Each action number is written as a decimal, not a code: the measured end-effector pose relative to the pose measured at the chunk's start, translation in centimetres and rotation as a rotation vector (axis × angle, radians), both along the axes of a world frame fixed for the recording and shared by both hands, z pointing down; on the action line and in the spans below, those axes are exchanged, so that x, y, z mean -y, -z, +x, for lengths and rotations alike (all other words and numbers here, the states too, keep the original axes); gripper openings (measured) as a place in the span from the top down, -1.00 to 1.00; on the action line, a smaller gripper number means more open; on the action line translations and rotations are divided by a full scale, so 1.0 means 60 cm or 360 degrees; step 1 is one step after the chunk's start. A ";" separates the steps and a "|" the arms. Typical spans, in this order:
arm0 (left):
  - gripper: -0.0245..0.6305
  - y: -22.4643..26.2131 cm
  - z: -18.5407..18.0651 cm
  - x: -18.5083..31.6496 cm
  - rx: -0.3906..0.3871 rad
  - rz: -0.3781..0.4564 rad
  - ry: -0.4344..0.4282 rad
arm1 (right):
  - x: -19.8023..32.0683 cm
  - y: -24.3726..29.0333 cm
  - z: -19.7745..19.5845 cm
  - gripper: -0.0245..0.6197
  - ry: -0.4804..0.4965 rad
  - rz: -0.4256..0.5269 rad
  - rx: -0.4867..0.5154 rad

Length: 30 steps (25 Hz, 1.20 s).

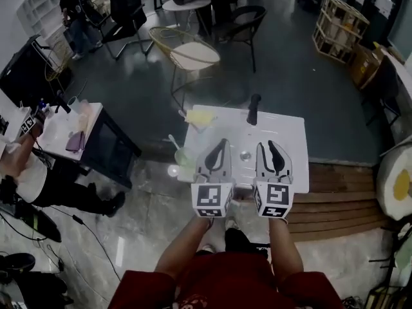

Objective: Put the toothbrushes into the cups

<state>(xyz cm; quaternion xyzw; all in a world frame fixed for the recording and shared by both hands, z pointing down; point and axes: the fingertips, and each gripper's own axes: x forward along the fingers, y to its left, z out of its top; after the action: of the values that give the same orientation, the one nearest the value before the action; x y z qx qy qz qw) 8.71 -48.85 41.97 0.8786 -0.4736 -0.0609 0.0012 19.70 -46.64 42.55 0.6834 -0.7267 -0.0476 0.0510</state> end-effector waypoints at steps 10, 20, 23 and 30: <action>0.84 0.014 0.067 -0.042 0.0045 0.0024 -0.0221 | -0.083 0.030 0.075 0.60 -0.0266 0.0062 0.0024; 0.84 0.025 0.069 -0.047 0.0057 0.0055 -0.0248 | -0.084 0.041 0.059 0.83 -0.0247 0.0103 0.0067; 0.84 0.019 0.066 -0.044 0.0061 0.0043 -0.0236 | -0.080 0.041 0.054 0.84 -0.0231 0.0095 0.0068; 0.84 0.021 0.070 -0.042 0.0075 0.0055 -0.0228 | -0.072 0.034 0.057 0.84 -0.0228 0.0077 0.0088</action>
<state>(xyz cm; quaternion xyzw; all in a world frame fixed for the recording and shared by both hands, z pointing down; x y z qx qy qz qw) 12.91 -46.35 40.69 0.9114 -0.4082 -0.0483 -0.0207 23.12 -42.31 40.50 0.7357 -0.6757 -0.0424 0.0176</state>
